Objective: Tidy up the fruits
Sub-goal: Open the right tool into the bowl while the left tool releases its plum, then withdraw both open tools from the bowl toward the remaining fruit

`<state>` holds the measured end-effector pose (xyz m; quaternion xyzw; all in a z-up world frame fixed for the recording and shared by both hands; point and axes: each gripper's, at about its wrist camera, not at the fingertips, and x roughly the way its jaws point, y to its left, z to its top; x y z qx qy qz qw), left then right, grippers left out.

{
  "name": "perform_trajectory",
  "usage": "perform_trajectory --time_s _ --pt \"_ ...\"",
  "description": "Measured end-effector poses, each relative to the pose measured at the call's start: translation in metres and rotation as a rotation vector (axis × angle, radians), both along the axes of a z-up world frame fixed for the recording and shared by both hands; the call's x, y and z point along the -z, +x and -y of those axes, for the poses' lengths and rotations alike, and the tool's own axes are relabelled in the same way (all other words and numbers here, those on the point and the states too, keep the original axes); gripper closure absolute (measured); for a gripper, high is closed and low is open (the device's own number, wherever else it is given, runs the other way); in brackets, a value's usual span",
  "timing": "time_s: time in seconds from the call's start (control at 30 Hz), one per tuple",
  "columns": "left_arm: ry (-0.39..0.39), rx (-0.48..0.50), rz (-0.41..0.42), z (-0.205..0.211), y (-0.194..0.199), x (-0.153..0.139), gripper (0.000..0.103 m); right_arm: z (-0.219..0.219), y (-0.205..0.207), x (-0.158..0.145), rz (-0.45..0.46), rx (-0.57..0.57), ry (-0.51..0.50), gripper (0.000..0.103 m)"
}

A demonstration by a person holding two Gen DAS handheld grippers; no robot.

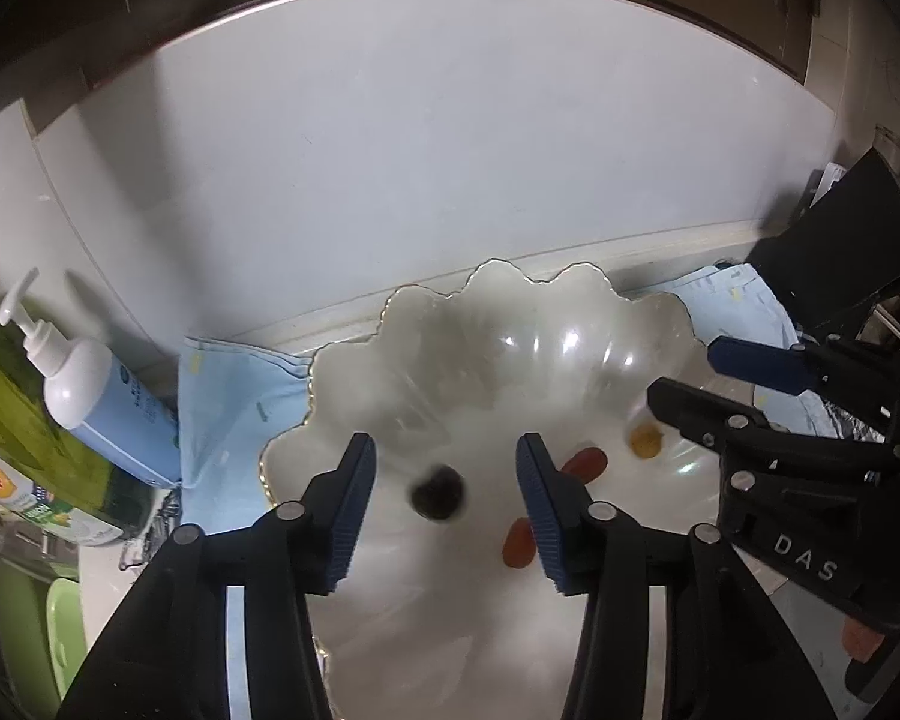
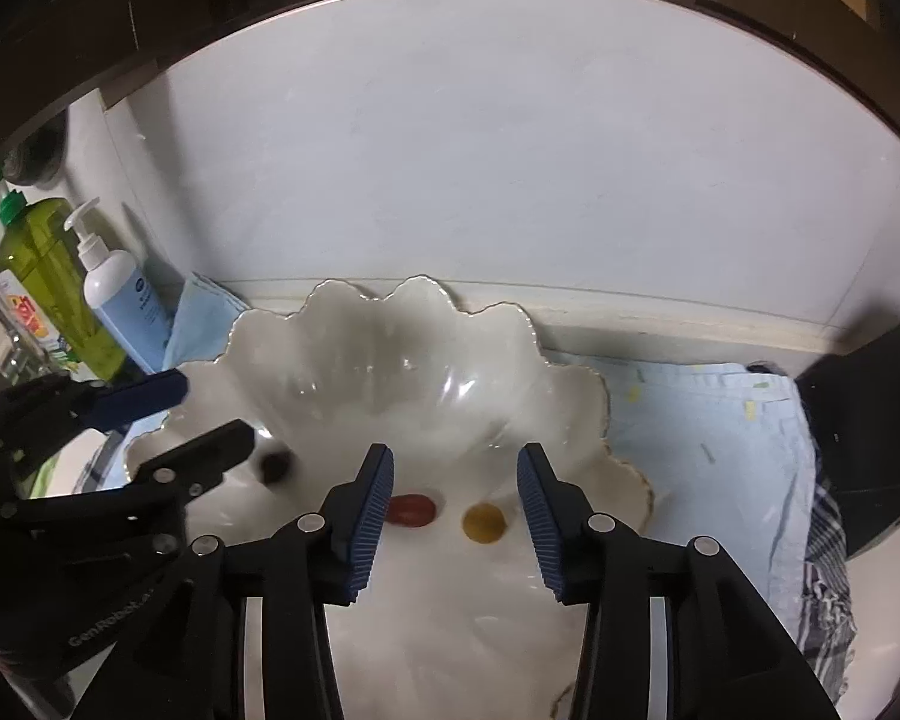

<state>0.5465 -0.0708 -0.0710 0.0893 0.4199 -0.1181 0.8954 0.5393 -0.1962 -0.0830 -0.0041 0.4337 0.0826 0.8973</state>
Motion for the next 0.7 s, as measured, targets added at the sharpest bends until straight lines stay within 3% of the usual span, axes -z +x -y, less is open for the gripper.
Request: perform_trajectory --time_s 0.23,0.33,0.53,0.7 --pt "0.019 -0.027 0.032 -0.006 -0.02 -0.007 0.038 0.001 -0.018 -0.011 0.038 0.004 -0.014 0.059" --pt "0.023 -0.037 0.055 -0.009 -0.032 -0.013 0.034 0.0 -0.029 -0.018 0.058 0.001 -0.022 0.053" --pt "0.029 -0.073 0.14 -0.017 -0.067 -0.032 0.02 0.001 -0.059 -0.038 0.102 0.004 -0.004 0.051" --pt "0.036 -0.075 0.2 -0.021 -0.096 -0.048 0.018 0.002 -0.082 -0.053 0.139 0.003 0.015 0.051"
